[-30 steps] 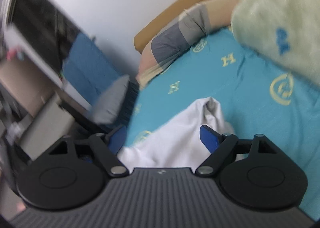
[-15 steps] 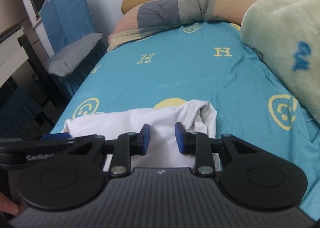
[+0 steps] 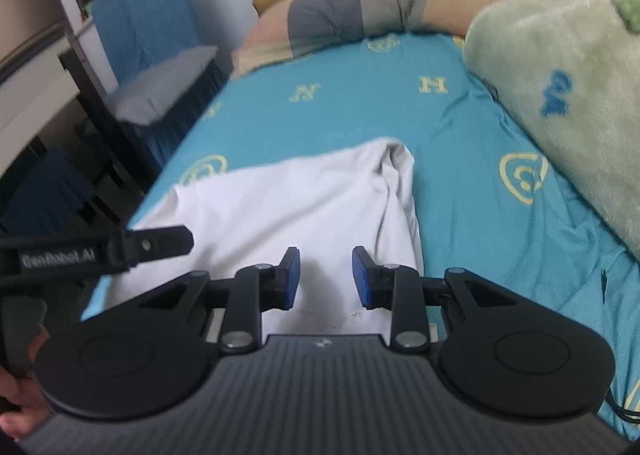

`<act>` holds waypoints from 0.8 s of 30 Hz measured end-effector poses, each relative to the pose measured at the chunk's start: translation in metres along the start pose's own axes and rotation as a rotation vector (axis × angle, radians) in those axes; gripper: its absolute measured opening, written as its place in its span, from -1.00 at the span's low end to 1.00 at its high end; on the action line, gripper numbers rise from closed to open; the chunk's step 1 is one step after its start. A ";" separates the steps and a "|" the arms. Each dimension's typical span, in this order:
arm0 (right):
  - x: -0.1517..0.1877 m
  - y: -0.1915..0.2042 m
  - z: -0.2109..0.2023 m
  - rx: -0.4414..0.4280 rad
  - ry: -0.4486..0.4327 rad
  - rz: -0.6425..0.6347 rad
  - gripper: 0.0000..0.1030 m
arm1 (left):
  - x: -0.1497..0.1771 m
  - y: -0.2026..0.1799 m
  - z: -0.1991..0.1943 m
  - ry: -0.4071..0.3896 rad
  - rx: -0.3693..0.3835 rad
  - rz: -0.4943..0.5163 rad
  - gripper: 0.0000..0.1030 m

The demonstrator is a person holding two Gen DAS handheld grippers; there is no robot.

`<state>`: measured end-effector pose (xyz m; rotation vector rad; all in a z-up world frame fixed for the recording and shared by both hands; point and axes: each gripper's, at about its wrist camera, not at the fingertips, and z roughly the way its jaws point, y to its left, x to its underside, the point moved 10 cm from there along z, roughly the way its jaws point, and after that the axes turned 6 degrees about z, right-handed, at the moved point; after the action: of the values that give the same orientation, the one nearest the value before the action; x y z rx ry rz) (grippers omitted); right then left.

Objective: Fold clothes
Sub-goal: 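Grasp the folded white shirt bundle with the right gripper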

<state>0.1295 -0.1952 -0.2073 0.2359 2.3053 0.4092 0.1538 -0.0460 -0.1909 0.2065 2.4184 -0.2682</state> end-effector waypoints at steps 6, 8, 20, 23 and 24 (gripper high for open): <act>0.013 -0.001 0.005 0.036 0.038 -0.023 -0.42 | 0.012 0.001 0.020 0.047 -0.048 0.033 0.52; 0.018 -0.002 0.006 0.047 0.051 -0.031 -0.39 | 0.013 0.000 0.015 0.037 -0.062 0.046 0.52; 0.015 -0.028 -0.050 0.023 -0.030 0.294 0.61 | 0.009 -0.017 -0.055 -0.059 0.044 -0.073 0.88; 0.012 -0.036 -0.067 0.013 -0.057 0.390 0.61 | 0.012 -0.018 -0.064 -0.060 0.093 -0.144 0.99; 0.014 -0.040 -0.070 0.004 -0.057 0.434 0.61 | 0.013 -0.017 -0.066 -0.057 0.107 -0.167 0.99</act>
<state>0.0675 -0.2437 -0.1847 0.7462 2.1912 0.6035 0.0994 -0.0451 -0.1477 0.0438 2.3698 -0.4733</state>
